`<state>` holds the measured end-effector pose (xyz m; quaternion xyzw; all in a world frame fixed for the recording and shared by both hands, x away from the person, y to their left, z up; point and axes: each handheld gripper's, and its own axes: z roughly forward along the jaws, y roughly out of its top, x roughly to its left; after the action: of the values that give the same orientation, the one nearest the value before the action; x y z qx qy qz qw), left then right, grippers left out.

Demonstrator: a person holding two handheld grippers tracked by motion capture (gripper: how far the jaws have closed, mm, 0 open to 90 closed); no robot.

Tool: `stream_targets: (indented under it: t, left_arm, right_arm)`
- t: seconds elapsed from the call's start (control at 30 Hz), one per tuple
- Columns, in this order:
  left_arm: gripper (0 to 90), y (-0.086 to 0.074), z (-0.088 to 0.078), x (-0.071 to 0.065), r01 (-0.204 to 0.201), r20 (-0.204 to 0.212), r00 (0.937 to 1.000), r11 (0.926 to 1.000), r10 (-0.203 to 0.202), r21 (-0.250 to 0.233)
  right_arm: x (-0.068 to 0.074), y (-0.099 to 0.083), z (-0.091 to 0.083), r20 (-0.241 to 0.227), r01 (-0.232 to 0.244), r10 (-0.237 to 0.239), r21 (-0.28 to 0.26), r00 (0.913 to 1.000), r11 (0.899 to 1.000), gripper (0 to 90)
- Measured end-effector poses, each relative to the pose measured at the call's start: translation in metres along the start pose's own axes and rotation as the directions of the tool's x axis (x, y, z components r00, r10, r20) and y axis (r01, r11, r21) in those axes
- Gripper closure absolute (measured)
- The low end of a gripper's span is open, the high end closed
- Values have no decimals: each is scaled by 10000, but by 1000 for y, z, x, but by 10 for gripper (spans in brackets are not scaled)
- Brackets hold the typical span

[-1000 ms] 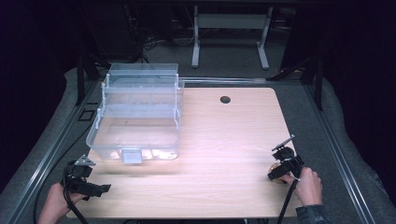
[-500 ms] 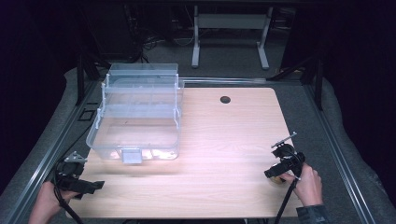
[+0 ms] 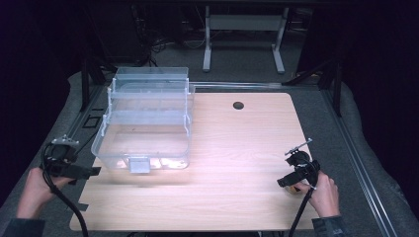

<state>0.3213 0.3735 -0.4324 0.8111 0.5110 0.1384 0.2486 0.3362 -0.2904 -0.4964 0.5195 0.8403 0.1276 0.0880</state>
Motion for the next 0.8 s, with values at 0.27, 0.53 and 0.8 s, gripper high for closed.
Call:
stream_targets:
  t: [0.27, 0.53, 0.8]
  left_arm:
    - [1, 39, 27, 22, 524, -14, 9986, 9977, -524, 439]
    - [54, 66, 50, 45, 1255, -8, 9921, 9900, -1257, 644]
    - [350, 74, 71, 57, 1750, -524, 9840, 9798, -1705, 972]
  right_arm:
    - [4, 4, -5, -43, 149, -149, -71, 9999, 9999, 24]
    - [5, 4, -8, -23, 123, -123, -25, 9999, 9999, 27]
    - [8, 4, -6, -88, 163, -163, -19, 9998, 9999, 45]
